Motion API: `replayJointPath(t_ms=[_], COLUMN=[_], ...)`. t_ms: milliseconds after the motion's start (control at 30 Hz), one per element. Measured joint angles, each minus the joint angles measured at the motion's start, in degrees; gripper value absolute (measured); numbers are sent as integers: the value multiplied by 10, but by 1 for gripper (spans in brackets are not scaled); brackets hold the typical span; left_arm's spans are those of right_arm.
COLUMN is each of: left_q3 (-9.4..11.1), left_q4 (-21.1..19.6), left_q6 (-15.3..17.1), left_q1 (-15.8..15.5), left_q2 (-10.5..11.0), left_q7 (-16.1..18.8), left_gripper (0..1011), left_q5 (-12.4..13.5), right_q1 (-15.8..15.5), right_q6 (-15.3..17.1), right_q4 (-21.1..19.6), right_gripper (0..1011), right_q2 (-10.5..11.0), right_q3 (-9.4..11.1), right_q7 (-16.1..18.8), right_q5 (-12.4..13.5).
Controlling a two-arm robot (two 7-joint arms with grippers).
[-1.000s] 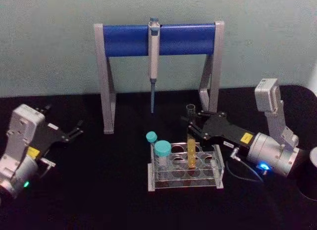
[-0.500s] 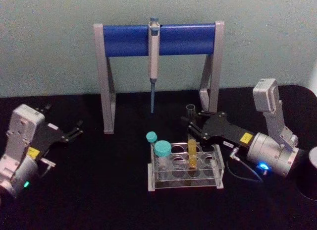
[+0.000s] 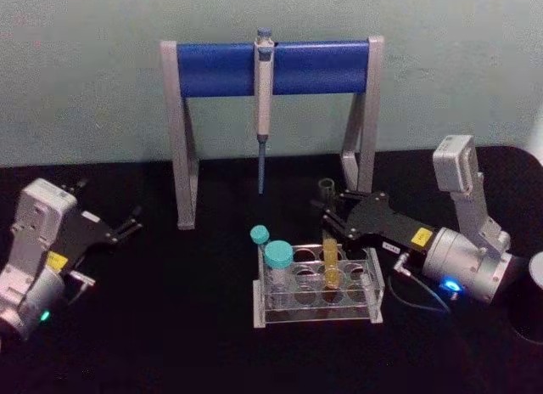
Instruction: Pick up the test tube from the test tube rack, shake it, then place it back into the test tube rack.
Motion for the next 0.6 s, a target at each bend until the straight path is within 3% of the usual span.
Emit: replayJointPath(t_ms=[333, 600], left_q3=[0, 0], left_q4=[0, 0], left_q6=[0, 0], left_q1=[0, 0], left_q2=[0, 0], left_q7=[0, 0], left_gripper=[1001, 1001], left_q5=[0, 0], right_q1=[0, 0], right_q6=[1, 1], right_q4=[1, 1], right_gripper=[250, 485], right_q2=[0, 0], right_q3=[0, 0], right_q7=[0, 1], right_q5=[0, 0])
